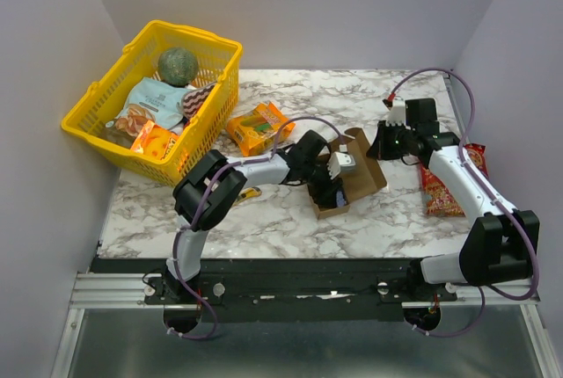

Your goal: Unpack the express box

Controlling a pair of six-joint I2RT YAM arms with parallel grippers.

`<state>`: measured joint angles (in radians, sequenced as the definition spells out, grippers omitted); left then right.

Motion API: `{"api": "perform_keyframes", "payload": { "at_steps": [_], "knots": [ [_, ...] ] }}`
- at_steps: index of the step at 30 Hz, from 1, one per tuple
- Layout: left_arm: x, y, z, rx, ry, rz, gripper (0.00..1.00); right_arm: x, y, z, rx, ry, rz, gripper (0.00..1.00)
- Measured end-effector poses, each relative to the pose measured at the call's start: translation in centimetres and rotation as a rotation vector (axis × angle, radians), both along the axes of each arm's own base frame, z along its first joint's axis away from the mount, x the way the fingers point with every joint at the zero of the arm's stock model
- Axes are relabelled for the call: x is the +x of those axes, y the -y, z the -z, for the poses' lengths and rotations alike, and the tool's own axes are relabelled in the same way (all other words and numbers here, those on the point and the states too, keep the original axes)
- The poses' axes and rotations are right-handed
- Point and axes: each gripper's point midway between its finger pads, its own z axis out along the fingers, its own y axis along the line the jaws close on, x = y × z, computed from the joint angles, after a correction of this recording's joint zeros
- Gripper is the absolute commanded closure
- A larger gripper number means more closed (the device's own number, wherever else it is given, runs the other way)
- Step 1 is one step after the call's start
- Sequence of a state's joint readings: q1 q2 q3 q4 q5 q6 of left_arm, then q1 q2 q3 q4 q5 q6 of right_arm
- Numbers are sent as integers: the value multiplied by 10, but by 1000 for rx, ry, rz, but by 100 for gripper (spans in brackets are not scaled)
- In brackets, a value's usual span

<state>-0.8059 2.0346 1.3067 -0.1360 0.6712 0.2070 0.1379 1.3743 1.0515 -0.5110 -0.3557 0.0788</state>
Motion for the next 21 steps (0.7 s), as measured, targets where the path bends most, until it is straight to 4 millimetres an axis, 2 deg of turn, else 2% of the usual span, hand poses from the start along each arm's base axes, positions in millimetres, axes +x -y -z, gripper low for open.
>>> {"api": "perform_keyframes", "payload": {
  "at_steps": [1,3,4,10,12,14,15,16,19,21],
  "knots": [
    [-1,-1,1,-2,-3,7,54,0,0,0,0,-1,0,99],
    [-1,-2,0,-9,-5,15,60,0,0,0,0,-2,0,100],
    [0,-3,-1,-13,0,19,67,0,0,1,0,-2,0,99],
    [6,-10,-14,-32,10,19,75,-2,0,3,-2,-9,0,99],
    [10,-12,-30,-58,27,13,75,-4,1,7,-5,-18,1,100],
    [14,-11,-49,-90,48,9,83,-6,1,9,-7,-26,2,100],
    [18,-11,-58,-106,60,4,87,-6,2,10,-9,-29,3,99],
    [23,-10,-70,-126,75,-3,98,-7,2,11,-15,-29,3,99],
    [38,-10,-105,-173,127,-26,100,-7,6,9,-39,-15,10,100],
    [46,-20,-125,-187,162,-49,100,-6,11,4,-62,9,20,100]
  ]
}}
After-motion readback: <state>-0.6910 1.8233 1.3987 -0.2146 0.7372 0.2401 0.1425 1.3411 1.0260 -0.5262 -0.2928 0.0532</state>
